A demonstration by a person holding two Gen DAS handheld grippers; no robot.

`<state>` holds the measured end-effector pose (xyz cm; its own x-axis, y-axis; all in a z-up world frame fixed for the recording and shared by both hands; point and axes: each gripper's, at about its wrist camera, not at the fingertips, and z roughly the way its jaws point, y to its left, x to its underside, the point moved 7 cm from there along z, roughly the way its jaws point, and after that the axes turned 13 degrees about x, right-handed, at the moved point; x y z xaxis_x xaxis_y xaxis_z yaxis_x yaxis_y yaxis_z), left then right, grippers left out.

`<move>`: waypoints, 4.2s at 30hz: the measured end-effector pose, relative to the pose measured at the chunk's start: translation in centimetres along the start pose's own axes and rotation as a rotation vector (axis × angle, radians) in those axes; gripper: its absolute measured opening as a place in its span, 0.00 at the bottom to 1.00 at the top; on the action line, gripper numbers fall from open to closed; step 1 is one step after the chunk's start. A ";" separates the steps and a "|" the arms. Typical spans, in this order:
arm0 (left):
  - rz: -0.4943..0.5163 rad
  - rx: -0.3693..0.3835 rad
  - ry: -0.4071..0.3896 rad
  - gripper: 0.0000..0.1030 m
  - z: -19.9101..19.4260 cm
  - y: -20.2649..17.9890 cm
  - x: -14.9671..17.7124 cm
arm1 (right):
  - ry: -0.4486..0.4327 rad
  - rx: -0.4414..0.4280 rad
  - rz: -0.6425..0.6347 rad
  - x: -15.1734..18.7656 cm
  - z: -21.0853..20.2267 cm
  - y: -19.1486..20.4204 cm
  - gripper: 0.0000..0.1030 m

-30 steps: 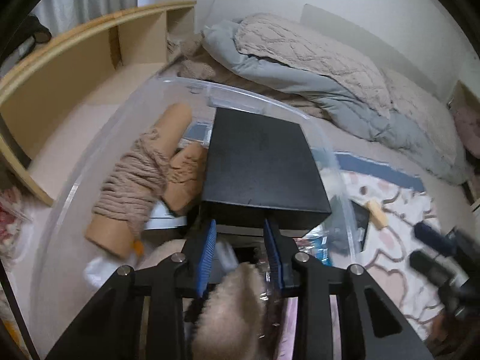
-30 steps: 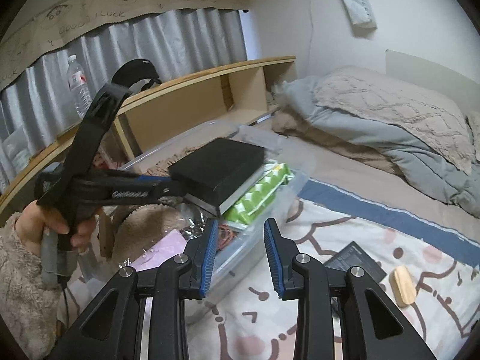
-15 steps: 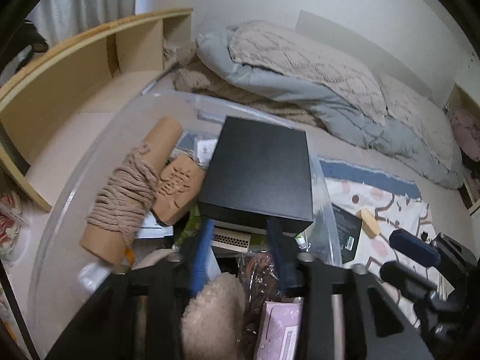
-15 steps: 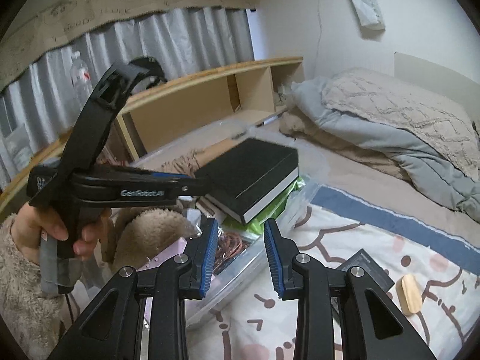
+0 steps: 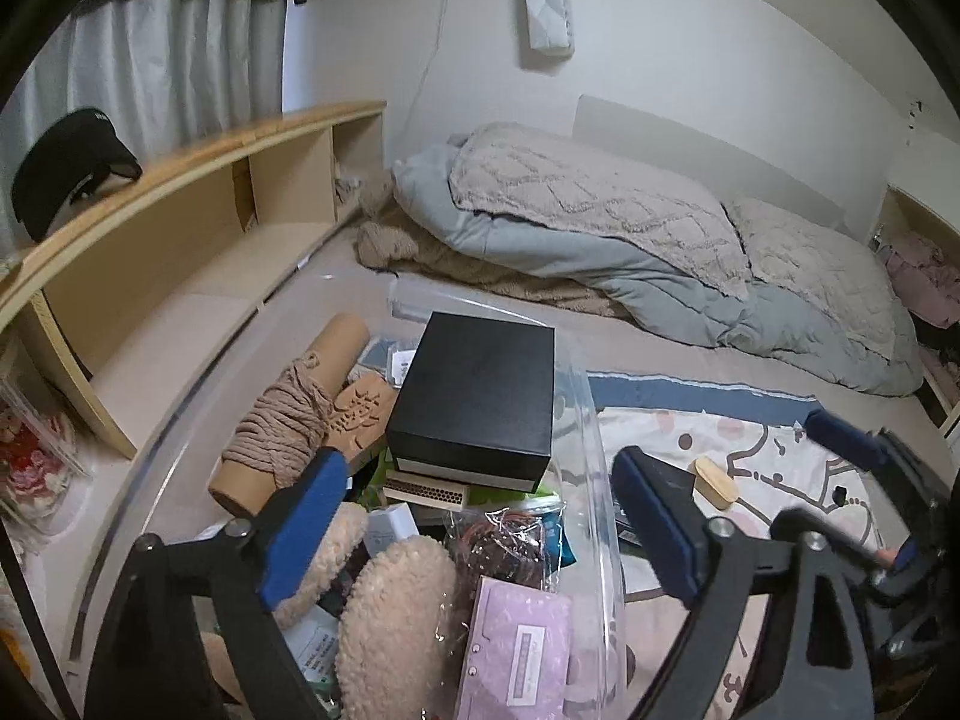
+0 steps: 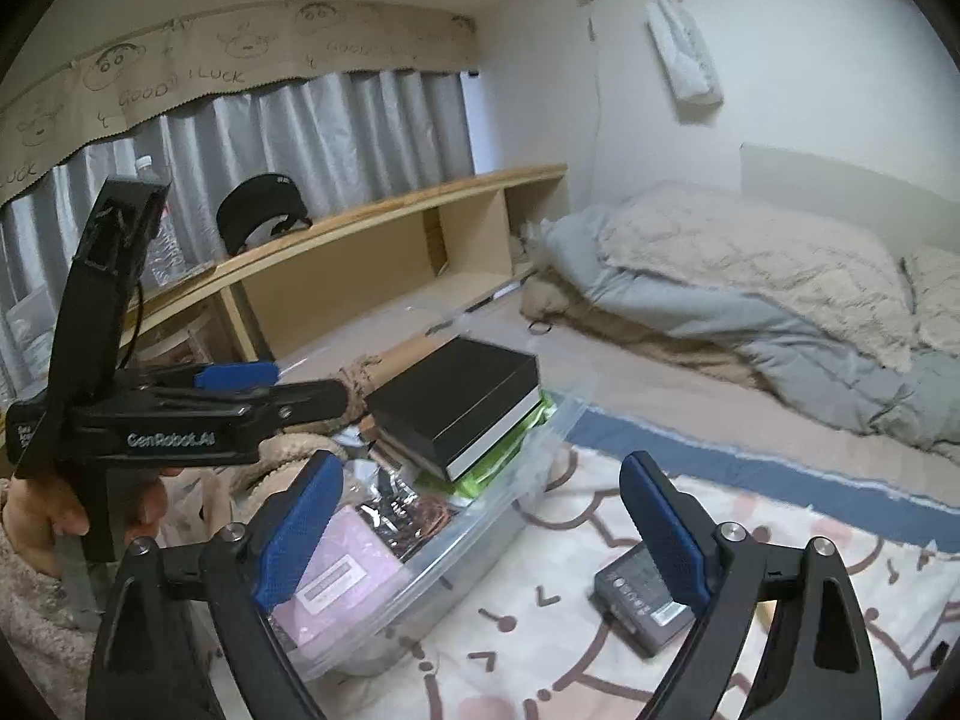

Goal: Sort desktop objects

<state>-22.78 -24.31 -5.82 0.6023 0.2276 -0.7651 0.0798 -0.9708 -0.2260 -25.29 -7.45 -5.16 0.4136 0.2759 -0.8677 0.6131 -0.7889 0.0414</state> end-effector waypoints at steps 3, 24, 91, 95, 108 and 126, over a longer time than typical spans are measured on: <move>0.006 -0.014 -0.028 0.92 -0.8 -0.3 0.0 | -0.022 0.026 0.027 -0.4 -0.7 -1.0 0.92; 0.060 0.003 -0.141 0.97 -4.6 -7.3 -0.2 | -0.082 0.169 0.074 -0.3 -7.7 -6.8 1.00; 0.214 0.016 0.071 0.12 18.0 -15.3 4.5 | 0.306 0.251 0.413 9.0 4.7 -23.1 0.14; 0.276 -0.056 0.103 0.06 19.4 -14.6 5.7 | 0.345 0.174 0.519 10.0 7.2 -22.6 0.10; 0.133 -0.065 0.146 0.01 24.2 -11.2 5.0 | 0.420 0.087 0.649 13.2 13.4 -22.2 0.10; -0.021 0.086 0.212 0.01 28.6 -10.6 4.9 | 0.417 0.054 0.551 14.5 19.5 -21.8 0.10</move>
<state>-43.37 -10.71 -24.38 0.7553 0.2180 -0.6181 0.0318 -0.9541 -0.2977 -45.83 3.03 -28.29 0.8860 0.0070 -0.4636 0.2097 -0.8978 0.3872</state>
